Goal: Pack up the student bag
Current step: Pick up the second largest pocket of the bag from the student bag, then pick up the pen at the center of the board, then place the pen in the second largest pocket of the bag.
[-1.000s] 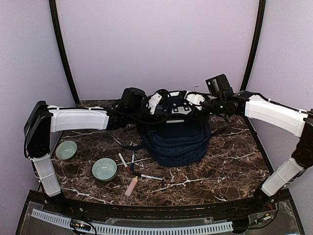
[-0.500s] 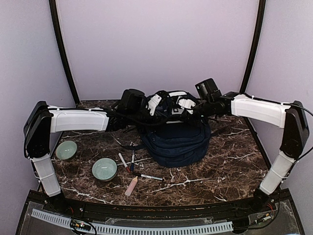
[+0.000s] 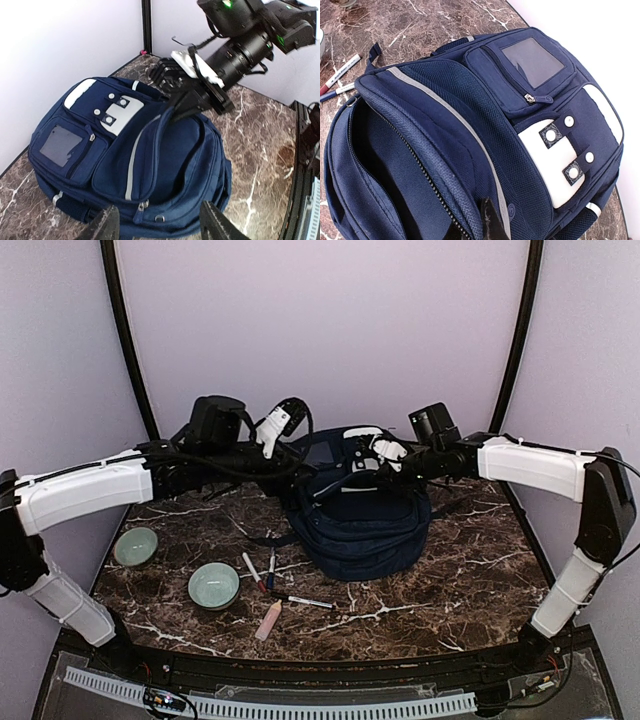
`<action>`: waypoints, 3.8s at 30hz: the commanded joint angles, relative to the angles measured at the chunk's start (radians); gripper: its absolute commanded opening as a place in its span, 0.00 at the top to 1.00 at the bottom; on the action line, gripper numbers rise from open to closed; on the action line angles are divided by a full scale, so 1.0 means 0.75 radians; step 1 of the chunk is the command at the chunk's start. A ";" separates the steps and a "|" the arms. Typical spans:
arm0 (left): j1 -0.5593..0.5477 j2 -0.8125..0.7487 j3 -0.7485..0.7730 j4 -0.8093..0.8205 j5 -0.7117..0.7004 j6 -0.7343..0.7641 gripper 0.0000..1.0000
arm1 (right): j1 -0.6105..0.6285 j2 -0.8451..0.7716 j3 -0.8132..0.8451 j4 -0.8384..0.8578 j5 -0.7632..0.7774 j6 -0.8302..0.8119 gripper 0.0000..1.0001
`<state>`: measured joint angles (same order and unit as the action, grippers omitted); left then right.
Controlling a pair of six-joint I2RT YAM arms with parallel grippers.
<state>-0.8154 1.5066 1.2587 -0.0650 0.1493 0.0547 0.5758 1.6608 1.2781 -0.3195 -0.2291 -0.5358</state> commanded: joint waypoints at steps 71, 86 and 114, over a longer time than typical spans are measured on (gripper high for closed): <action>-0.466 0.725 0.501 -0.900 -0.193 0.521 0.93 | 0.012 -0.024 0.019 0.057 -0.029 0.084 1.00; -0.543 0.634 0.583 -0.331 -0.734 0.871 0.99 | 0.011 -0.055 0.032 0.039 -0.065 0.098 1.00; -0.320 1.040 0.702 0.250 -0.925 1.127 1.00 | 0.010 -0.073 0.051 0.033 -0.114 0.120 1.00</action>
<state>-1.1011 2.2490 1.7412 0.1040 -0.5491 0.8986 0.5758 1.6535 1.2770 -0.3172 -0.2741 -0.4847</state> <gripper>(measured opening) 0.093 0.045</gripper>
